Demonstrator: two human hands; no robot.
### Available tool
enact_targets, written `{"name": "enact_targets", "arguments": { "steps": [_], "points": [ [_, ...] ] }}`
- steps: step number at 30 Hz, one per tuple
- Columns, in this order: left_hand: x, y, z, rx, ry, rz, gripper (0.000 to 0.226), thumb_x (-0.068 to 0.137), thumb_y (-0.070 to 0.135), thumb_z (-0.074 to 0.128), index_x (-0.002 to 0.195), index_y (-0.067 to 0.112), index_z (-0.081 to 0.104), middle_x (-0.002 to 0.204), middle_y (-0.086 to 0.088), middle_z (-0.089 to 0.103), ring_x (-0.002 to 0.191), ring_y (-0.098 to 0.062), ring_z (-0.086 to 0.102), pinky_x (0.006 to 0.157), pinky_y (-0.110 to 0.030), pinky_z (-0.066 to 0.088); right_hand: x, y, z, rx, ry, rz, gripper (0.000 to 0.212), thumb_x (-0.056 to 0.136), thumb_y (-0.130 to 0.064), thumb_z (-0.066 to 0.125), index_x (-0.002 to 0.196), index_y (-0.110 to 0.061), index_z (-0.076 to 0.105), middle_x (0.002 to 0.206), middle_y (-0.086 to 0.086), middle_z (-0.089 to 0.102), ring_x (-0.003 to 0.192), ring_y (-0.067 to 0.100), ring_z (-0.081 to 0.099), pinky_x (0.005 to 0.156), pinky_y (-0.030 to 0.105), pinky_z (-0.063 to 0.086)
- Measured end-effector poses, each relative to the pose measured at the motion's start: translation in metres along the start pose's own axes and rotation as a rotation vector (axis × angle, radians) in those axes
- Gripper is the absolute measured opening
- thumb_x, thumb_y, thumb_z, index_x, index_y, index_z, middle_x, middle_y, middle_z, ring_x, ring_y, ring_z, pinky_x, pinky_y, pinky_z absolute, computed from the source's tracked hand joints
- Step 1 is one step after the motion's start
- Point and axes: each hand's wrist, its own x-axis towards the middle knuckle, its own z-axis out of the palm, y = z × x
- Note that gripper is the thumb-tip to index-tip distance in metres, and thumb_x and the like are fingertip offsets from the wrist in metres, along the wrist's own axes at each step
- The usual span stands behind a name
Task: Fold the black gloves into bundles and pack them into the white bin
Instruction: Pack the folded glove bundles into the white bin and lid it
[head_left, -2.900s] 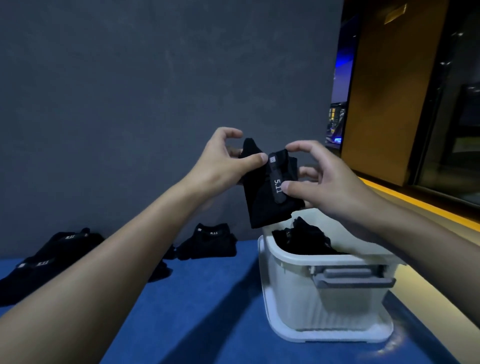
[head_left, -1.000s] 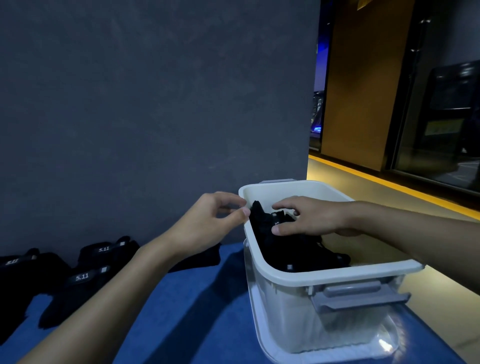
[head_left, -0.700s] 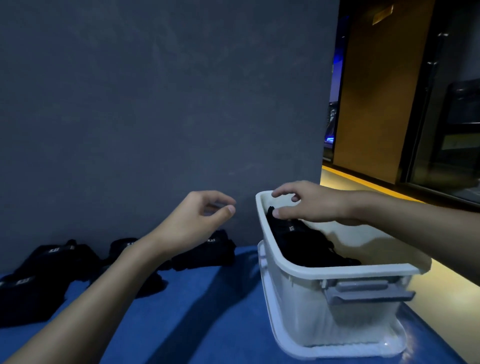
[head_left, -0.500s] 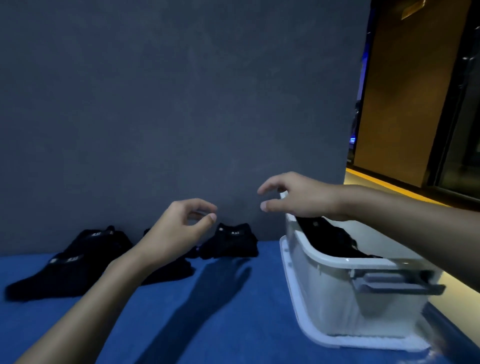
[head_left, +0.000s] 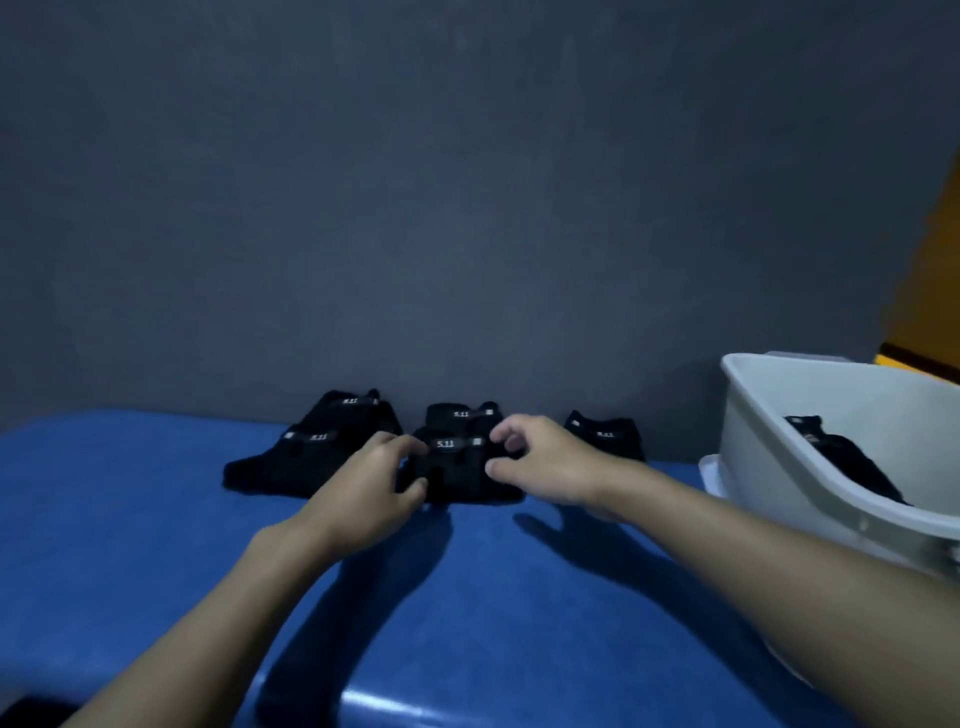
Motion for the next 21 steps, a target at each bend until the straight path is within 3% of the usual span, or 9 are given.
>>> {"name": "enact_targets", "arguments": {
  "steps": [4,8,11,14,18,21],
  "points": [
    [0.001,-0.003,0.006,-0.019,-0.074,0.007,0.053,0.096,0.029,0.061,0.146,0.023,0.043,0.14,-0.001,0.048,0.128,-0.017,0.049,0.094,-0.016,0.032,0.012,0.015,0.023,0.043,0.016,0.067,0.06,0.089,-0.035,0.063,0.141,-0.022,0.036,0.122,-0.002,0.046,0.113,0.017,0.051,0.094,0.028,0.044],
    [0.003,0.001,0.011,-0.084,-0.09,-0.008,0.053,0.096,0.026,0.061,0.145,0.026,0.04,0.117,0.003,0.058,0.102,-0.007,0.054,0.075,-0.006,0.035,0.023,0.02,0.034,0.105,0.049,0.103,0.067,0.09,-0.041,0.062,0.145,-0.022,0.028,0.128,0.0,0.049,0.12,0.017,0.049,0.097,0.028,0.04],
    [0.008,0.002,0.016,-0.155,-0.05,-0.055,0.053,0.096,0.029,0.06,0.144,0.025,0.037,0.102,0.007,0.063,0.086,-0.004,0.058,0.073,-0.017,0.042,0.029,0.024,0.038,0.121,0.088,0.124,0.064,0.089,-0.045,0.061,0.141,-0.019,0.035,0.132,0.002,0.053,0.119,0.017,0.051,0.101,0.031,0.042],
    [0.012,0.005,0.019,-0.212,0.004,-0.124,0.049,0.097,0.034,0.059,0.141,0.021,0.041,0.091,0.004,0.063,0.082,-0.006,0.06,0.073,-0.023,0.047,0.029,0.026,0.038,0.155,0.101,0.16,0.056,0.09,-0.045,0.06,0.134,-0.017,0.041,0.126,0.003,0.055,0.113,0.018,0.055,0.095,0.03,0.045],
    [0.013,0.013,0.024,-0.179,0.011,-0.151,0.041,0.1,0.034,0.055,0.135,0.014,0.055,0.097,0.004,0.066,0.077,-0.008,0.054,0.058,-0.009,0.036,0.023,0.029,0.032,0.15,0.123,0.186,0.049,0.091,-0.042,0.06,0.128,-0.014,0.046,0.122,0.003,0.054,0.11,0.018,0.053,0.088,0.027,0.043],
    [0.013,0.015,0.026,-0.167,0.007,-0.156,0.036,0.1,0.036,0.055,0.132,0.018,0.058,0.083,0.014,0.057,0.07,0.0,0.052,0.054,-0.008,0.037,0.019,0.028,0.03,0.182,0.102,0.208,0.034,0.09,-0.032,0.064,0.115,-0.012,0.051,0.109,0.002,0.057,0.105,0.018,0.057,0.086,0.027,0.047]
  ]
}}
